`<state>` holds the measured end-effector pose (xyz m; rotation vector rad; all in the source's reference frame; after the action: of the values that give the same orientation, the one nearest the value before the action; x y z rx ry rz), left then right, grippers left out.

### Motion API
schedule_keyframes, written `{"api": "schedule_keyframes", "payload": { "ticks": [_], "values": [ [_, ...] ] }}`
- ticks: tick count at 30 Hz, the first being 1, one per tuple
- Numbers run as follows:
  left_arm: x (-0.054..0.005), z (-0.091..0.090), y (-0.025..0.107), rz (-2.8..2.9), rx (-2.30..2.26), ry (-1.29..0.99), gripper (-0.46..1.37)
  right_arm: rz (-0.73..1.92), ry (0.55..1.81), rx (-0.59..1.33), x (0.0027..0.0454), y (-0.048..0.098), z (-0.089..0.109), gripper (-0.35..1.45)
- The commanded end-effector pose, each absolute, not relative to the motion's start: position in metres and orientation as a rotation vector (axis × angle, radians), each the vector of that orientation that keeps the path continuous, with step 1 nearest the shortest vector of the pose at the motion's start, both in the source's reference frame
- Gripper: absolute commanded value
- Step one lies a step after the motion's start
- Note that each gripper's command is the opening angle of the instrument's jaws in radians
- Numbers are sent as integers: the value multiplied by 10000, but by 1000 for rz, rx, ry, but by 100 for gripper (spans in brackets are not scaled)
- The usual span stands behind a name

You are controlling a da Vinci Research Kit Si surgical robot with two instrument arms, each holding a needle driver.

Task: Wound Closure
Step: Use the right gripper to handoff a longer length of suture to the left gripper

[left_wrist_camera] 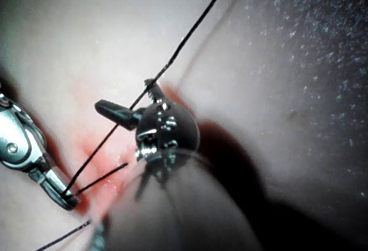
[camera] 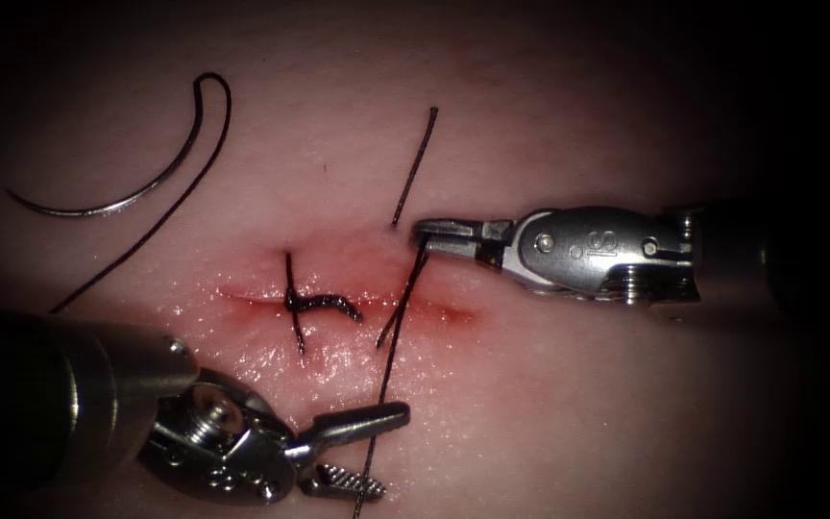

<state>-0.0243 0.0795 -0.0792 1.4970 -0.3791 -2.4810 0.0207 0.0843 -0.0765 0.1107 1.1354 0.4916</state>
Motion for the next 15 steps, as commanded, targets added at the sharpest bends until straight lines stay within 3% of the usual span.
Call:
{"api": "schedule_keyframes", "payload": {
  "ticks": [1, 12, 15],
  "values": [
    [-245, -794, 794, -2475, 1495, -371, 33, 494, 1134, 108, 208, 842, -766, -35],
    [-245, -796, 786, -2449, 1505, -353, 23, 492, 1132, 111, 208, 842, -767, -35],
    [-247, -797, 784, -2443, 1509, -346, 11, 491, 1130, 113, 208, 841, -767, -35]
  ]
}}
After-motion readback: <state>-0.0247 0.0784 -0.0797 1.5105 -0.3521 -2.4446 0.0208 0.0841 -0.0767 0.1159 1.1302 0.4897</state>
